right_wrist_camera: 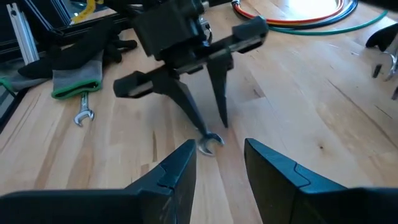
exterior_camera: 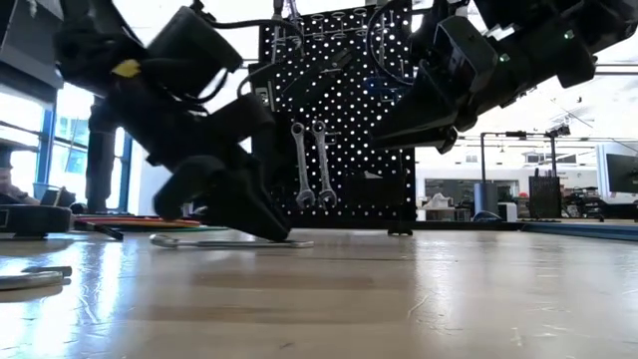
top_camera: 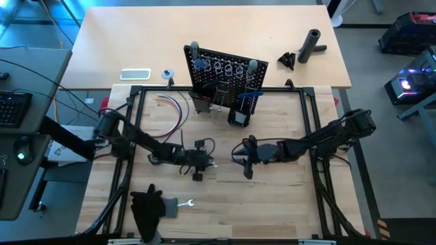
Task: Hang tools onto peg board
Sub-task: Hang the wrench on the black pegboard
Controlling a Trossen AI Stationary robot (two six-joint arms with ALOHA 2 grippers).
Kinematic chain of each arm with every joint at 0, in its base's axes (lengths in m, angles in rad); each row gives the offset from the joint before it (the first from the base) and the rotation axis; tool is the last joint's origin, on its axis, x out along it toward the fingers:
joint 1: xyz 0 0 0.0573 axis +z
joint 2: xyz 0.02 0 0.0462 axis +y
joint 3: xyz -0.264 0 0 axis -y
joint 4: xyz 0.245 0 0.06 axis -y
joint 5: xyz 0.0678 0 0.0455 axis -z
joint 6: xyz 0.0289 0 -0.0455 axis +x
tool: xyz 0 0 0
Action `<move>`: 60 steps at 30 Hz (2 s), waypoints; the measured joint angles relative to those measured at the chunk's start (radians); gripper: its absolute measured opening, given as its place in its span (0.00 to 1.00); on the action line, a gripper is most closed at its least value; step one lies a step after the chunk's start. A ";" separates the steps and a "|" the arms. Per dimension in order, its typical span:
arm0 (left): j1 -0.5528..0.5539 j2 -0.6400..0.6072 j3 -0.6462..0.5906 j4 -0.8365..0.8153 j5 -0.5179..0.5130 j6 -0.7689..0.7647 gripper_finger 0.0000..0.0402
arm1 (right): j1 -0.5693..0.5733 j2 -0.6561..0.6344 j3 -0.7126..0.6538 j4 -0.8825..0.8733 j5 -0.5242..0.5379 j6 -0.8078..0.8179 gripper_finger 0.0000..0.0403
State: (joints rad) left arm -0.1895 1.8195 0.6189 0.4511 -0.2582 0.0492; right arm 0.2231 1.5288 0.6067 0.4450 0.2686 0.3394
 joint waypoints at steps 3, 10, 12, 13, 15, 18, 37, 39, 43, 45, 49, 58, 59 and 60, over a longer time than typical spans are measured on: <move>0.017 0.004 0.028 -0.007 0.008 0.018 0.28 | 0.010 0.000 0.000 0.000 0.018 0.001 0.32; 0.029 -0.084 0.050 -0.093 -0.021 0.021 0.28 | 0.015 0.000 0.000 0.000 0.020 0.000 0.32; 0.025 -0.144 0.056 -0.151 -0.024 -0.009 0.28 | 0.015 0.000 0.000 0.000 0.020 -0.002 0.32; 0.021 -0.173 0.056 -0.196 -0.025 -0.032 0.28 | 0.015 0.000 0.000 -0.001 0.020 -0.005 0.32; 0.007 -0.235 0.055 -0.302 -0.024 -0.087 0.28 | 0.015 0.000 0.000 -0.001 0.019 -0.010 0.32; -0.036 -0.322 0.055 -0.450 -0.011 -0.172 0.28 | 0.015 0.000 0.000 -0.001 0.019 -0.030 0.32; -0.225 -0.249 0.055 -0.684 -0.147 -0.406 0.28 | 0.019 0.000 0.000 0.014 0.055 -0.091 0.32; -0.222 -0.224 0.055 -0.679 -0.141 -0.414 0.28 | 0.021 0.000 0.000 0.010 0.055 -0.087 0.32; -0.221 -0.201 0.058 -0.657 -0.136 -0.414 0.28 | 0.023 0.000 0.000 0.007 0.054 -0.081 0.32; -0.221 -0.198 0.058 -0.654 -0.136 -0.414 0.28 | 0.023 0.000 0.000 0.007 0.054 -0.079 0.32; -0.220 -0.206 0.058 -0.658 -0.132 -0.414 0.28 | 0.023 0.000 0.000 0.007 0.054 -0.078 0.32; -0.220 -0.274 0.054 -0.621 -0.119 -0.422 0.28 | 0.023 0.000 0.000 0.008 0.054 -0.078 0.32; -0.220 -0.277 0.054 -0.603 -0.109 -0.418 0.28 | 0.023 0.000 0.000 0.007 0.054 -0.078 0.32; -0.220 -0.278 0.054 -0.578 -0.097 -0.415 0.28 | 0.023 0.000 0.000 0.007 0.054 -0.078 0.32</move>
State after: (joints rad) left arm -0.4099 1.5413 0.6731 -0.1271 -0.3547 -0.3656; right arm 0.2459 1.5291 0.6067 0.4522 0.3229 0.2615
